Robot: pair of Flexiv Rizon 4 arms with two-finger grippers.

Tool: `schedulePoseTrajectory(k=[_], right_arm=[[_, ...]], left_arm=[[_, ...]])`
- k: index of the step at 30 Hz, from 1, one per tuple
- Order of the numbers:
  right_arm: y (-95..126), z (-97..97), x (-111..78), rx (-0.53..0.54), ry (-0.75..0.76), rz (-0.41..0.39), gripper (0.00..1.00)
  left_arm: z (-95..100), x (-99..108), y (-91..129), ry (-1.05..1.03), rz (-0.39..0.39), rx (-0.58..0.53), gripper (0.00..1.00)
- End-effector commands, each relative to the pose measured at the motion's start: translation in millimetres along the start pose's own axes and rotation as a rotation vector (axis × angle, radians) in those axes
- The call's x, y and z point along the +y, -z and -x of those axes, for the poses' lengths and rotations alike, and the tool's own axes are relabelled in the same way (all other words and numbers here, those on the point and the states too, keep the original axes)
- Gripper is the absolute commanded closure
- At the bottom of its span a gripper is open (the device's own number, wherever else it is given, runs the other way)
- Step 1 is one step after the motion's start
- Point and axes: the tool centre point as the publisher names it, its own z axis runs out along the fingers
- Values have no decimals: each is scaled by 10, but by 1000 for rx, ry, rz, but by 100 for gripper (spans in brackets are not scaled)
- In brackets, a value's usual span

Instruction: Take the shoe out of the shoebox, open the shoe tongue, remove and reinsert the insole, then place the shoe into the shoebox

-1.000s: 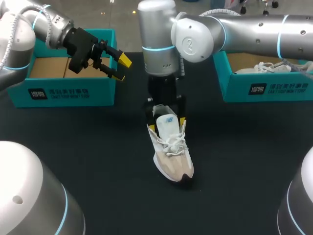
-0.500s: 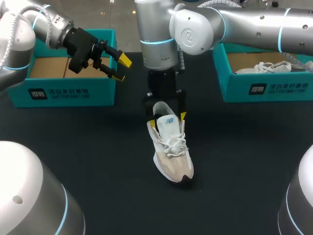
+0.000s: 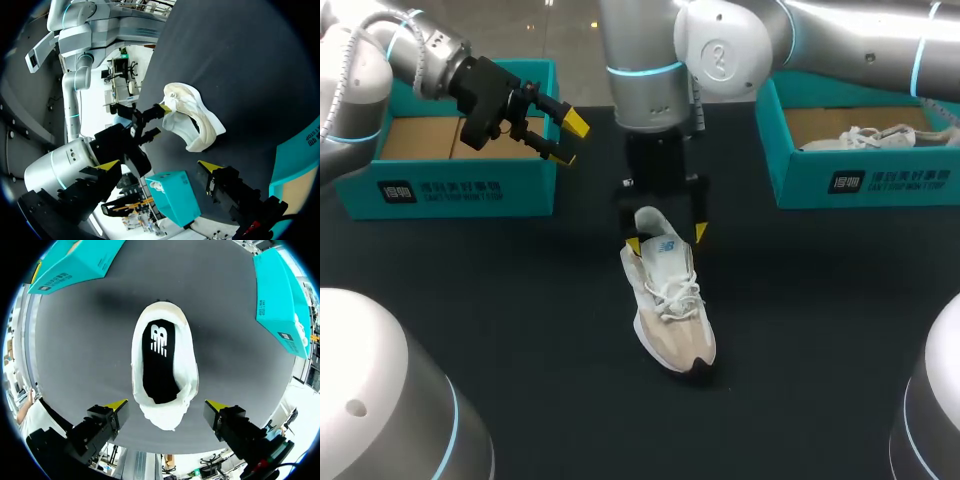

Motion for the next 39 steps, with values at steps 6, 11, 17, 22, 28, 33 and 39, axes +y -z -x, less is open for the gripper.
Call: schedulePoseTrajectory(k=[6, 11, 17, 22, 28, 33, 39], right_arm=[[-14, 67, -285, 20, -39, 140, 40], [-62, 81, -440, 15, -63, 151, 66], [-68, 73, -573, 17, -81, 134, 100], [-86, 40, -614, 22, -76, 120, 100], [-96, -3, -567, 31, -66, 159, 100], [-154, -55, -473, 38, -49, 219, 100], [-195, -135, -312, 54, -11, 274, 100]], left_arm=[[-1, -3, 5, -1, -1, 2, 0], [-1, -3, 5, -1, -1, 2, 0], [-1, -3, 5, -1, -1, 2, 0], [-1, -3, 5, -1, -1, 2, 0], [-1, -3, 5, -1, -1, 2, 0], [-1, -3, 5, -1, -1, 2, 0], [-1, -3, 5, -1, -1, 2, 0]])
